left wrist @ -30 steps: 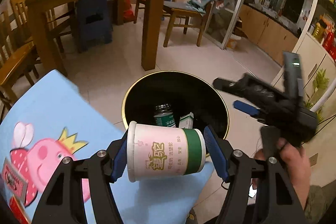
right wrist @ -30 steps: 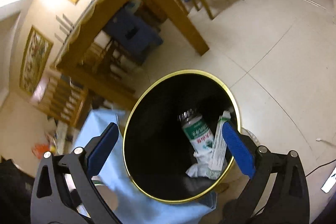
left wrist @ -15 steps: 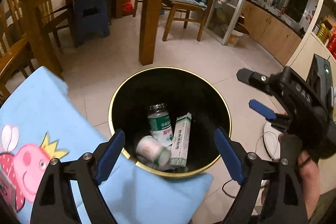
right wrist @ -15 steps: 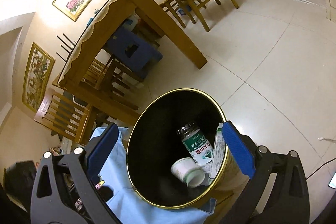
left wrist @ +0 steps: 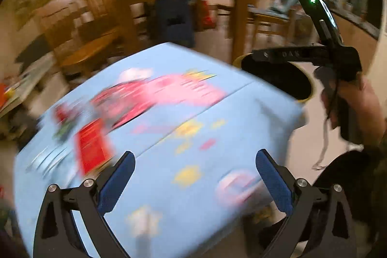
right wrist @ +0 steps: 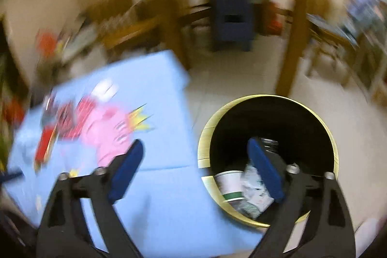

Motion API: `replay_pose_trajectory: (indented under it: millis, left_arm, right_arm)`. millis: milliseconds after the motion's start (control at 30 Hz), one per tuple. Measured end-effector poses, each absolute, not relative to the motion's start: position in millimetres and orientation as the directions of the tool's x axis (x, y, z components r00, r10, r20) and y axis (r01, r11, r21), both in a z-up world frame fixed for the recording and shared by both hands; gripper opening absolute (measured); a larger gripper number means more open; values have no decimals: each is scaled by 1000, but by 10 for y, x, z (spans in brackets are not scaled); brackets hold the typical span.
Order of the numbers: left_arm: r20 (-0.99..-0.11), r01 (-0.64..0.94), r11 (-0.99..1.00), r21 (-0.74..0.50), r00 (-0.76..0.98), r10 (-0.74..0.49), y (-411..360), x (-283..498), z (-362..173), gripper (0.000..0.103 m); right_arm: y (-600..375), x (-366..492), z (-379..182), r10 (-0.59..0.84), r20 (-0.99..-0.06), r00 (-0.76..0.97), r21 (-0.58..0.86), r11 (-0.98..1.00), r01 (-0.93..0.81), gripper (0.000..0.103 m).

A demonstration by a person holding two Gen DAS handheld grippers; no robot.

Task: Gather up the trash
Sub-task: 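Grasp the clear plastic cup on the table with the right tool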

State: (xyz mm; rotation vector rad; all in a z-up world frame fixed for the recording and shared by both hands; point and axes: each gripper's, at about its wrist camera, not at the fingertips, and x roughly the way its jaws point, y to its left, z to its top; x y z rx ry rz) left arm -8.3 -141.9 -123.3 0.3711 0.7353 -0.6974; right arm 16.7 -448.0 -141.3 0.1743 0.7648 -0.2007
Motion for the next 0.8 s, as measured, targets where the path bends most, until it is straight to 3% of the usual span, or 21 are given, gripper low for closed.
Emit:
replay_pose_trajectory:
  millis: [233, 367, 467, 633, 800]
  left_arm:
    - [-702, 472, 881, -33, 617, -356, -80, 195, -1208, 96]
    - [-681, 375, 922, -98, 650, -337, 447, 305, -1181, 96]
    - [-664, 318, 940, -126, 677, -318, 699, 350, -1186, 96]
    - [-657, 294, 928, -228, 657, -369, 875, 428, -1204, 96]
    - [-655, 290, 924, -251, 652, -382, 906, 454, -1208, 96]
  right_arm:
    - [-3236, 979, -1409, 133, -768, 627, 119, 991, -64, 79]
    - [-2592, 1452, -1300, 225, -768, 600, 161, 974, -159, 72]
    - [-2188, 1747, -1234, 263, -766, 587, 175, 963, -203, 68]
    - [-1755, 2190, -1367, 208, -796, 568, 119, 974, -191, 61]
    - [-1618, 2341, -1594, 196, -833, 517, 102, 974, -204, 37]
